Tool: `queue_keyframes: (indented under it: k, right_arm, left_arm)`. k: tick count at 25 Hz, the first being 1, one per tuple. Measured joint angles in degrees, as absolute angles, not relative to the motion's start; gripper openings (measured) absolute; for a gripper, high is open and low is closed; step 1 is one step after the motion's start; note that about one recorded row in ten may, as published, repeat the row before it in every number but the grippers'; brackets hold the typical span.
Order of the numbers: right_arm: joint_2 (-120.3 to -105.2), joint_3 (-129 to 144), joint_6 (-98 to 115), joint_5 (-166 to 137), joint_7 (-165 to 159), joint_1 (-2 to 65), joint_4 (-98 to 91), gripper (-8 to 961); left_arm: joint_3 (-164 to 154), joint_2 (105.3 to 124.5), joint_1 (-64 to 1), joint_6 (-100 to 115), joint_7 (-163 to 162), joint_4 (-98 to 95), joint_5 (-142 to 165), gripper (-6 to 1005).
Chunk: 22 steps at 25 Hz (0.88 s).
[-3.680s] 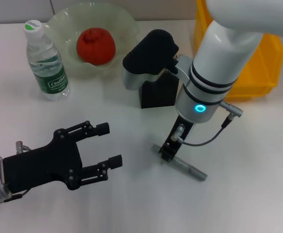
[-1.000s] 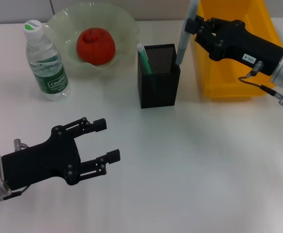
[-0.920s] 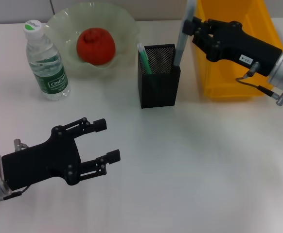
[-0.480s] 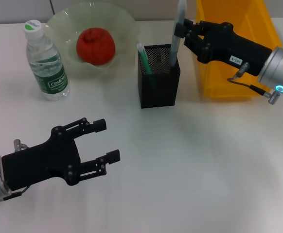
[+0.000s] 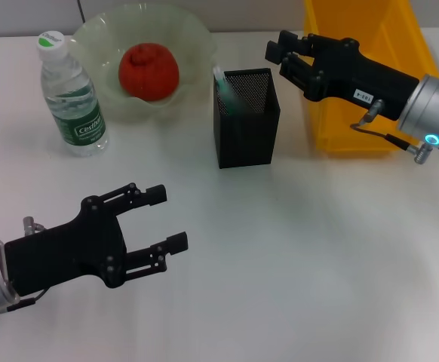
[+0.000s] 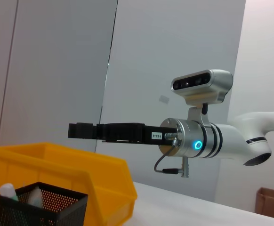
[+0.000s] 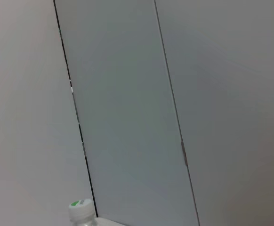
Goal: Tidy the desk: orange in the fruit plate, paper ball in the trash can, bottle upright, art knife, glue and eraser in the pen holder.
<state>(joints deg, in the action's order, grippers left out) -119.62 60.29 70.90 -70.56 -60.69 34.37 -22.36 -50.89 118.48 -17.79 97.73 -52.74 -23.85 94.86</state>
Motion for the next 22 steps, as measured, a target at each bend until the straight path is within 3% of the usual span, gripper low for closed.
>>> queue_keyframes:
  k: [6, 14, 19, 22]
  right_arm:
    - [-119.62, 60.6, 70.9, -70.6, -60.7, 34.3, -22.6, 285]
    - [-119.54, 61.3, 72.5, -70.7, -60.6, 33.2, -23.7, 522]
    - [-119.37, 61.4, 79.0, -70.7, -60.6, 29.0, -27.2, 664]
    - [-119.28, 61.9, 83.7, -70.8, -60.6, 25.9, -29.3, 664]
  left_arm:
    - [-50.9, 118.47, -17.9, 97.7, -52.7, -23.9, 94.9, 776]
    - [-50.9, 118.47, -18.0, 97.9, -52.7, -23.9, 94.8, 776]
    - [-51.2, 118.36, -18.5, 100.4, -53.3, -24.0, 94.8, 777]
    - [-51.3, 118.26, -18.9, 101.6, -53.4, -24.1, 94.9, 777]
